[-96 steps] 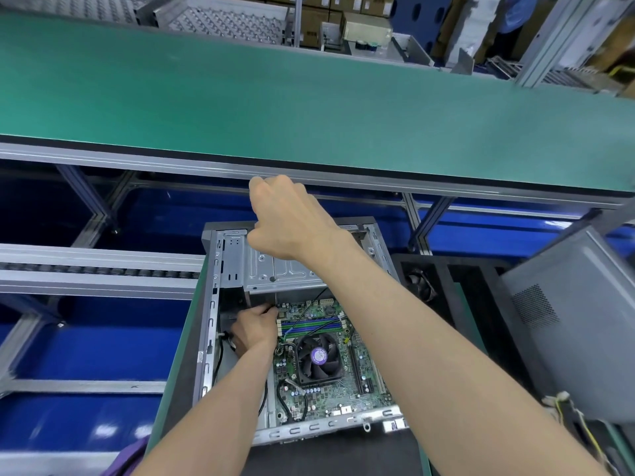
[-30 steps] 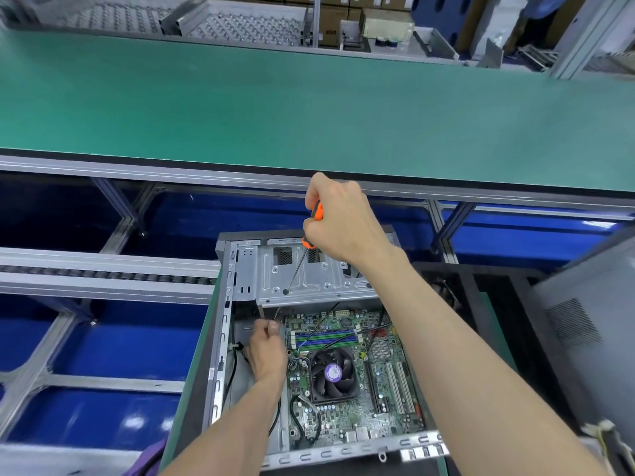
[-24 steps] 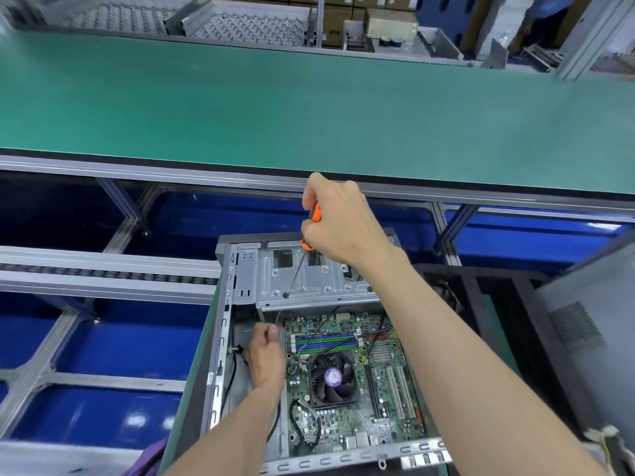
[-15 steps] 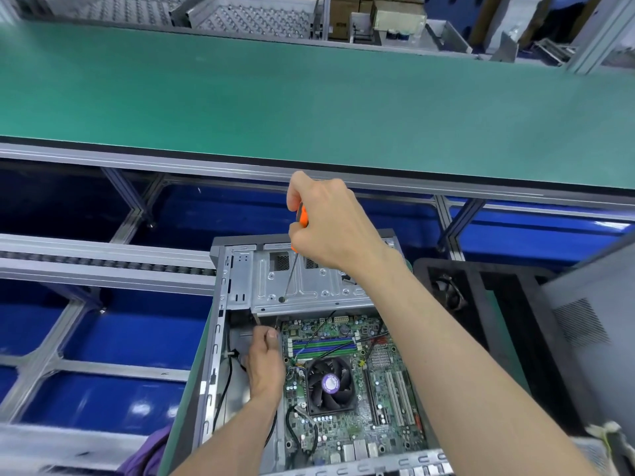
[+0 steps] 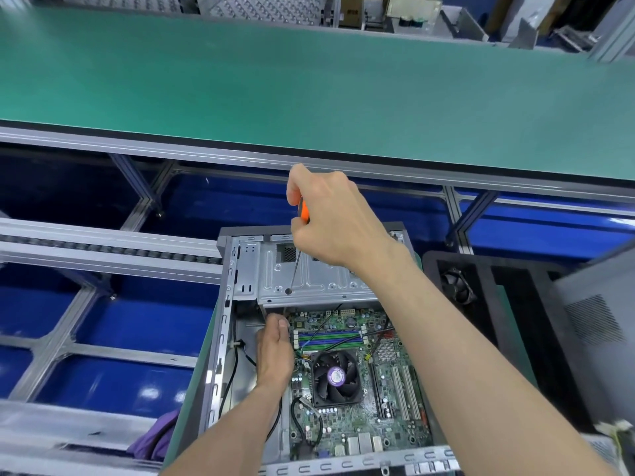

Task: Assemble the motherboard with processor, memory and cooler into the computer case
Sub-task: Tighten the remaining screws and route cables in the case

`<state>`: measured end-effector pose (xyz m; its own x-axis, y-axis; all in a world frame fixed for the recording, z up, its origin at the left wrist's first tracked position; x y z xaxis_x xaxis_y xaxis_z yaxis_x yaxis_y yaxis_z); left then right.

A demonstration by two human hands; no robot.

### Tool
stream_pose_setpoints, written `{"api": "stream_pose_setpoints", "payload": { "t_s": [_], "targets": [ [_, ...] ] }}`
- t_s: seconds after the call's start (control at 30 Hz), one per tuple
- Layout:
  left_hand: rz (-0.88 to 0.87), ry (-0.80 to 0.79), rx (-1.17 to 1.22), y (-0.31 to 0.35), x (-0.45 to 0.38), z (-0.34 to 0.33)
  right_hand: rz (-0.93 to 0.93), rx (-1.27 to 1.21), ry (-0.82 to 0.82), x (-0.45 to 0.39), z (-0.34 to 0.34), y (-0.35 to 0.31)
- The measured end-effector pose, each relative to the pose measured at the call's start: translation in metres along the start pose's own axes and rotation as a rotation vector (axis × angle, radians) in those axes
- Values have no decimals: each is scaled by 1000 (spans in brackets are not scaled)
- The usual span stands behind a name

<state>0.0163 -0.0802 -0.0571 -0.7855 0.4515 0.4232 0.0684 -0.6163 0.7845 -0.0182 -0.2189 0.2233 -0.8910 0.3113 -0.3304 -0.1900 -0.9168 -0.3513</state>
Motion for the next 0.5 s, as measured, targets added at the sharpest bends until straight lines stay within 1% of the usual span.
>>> {"api": "stream_pose_setpoints", "payload": {
  "t_s": [0.1, 0.37, 0.5],
  "targets": [
    [24, -9, -16, 2, -2, -1, 45, 35, -36, -2, 0, -7],
    [33, 31, -101, 3, -2, -1, 131, 135, -115, -8, -7, -23],
    [-64, 121, -183, 6, 2, 4, 136, 137, -150, -7, -9, -25]
  ]
}}
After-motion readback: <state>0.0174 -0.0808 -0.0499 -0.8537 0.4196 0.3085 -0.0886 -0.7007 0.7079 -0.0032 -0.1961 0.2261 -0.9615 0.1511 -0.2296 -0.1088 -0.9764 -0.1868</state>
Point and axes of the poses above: each hand's wrist, its own x-axis away from the middle knuckle, its own z-axis out of the back of the hand, y = z × x, the point moved 3 cm from there along -x, towards the middle knuckle, and after that the axes turned 9 degrees about z, right-handed, at the moved point
